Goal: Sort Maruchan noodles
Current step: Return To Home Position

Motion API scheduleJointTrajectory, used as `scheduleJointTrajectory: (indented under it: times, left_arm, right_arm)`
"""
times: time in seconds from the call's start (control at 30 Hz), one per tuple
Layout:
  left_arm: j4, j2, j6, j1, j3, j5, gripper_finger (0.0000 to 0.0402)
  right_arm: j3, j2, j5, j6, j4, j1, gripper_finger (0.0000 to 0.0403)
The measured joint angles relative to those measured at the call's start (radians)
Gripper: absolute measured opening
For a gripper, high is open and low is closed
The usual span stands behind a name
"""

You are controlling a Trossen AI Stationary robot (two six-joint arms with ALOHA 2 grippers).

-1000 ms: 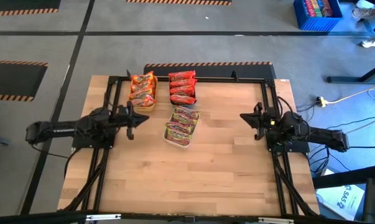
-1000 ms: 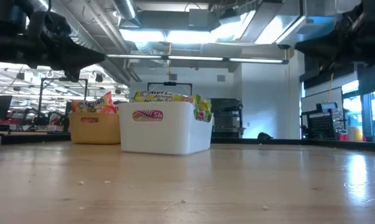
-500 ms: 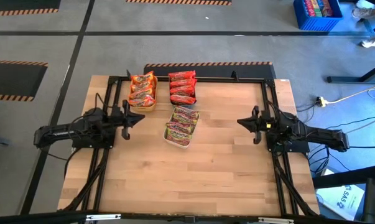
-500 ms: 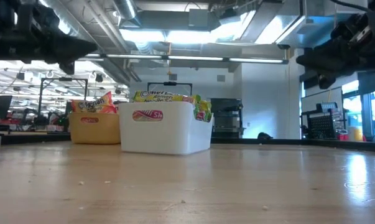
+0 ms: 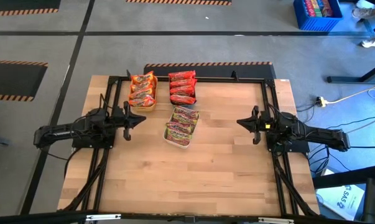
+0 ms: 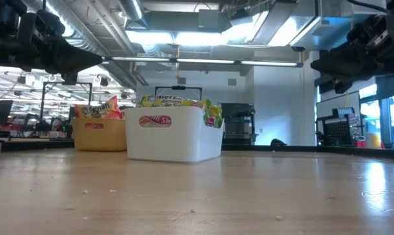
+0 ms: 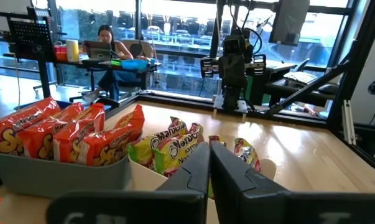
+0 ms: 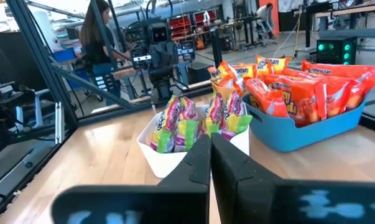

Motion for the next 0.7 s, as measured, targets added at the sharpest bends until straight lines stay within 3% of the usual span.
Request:
scheduleJointTrajectory:
  times: [0.7]
  left_arm:
    - [0.0, 0.0, 0.0, 0.0, 0.0, 0.0, 0.0012]
  right_arm:
    - [0.0, 0.0, 0.0, 0.001, 0.0, 0.0, 0.0]
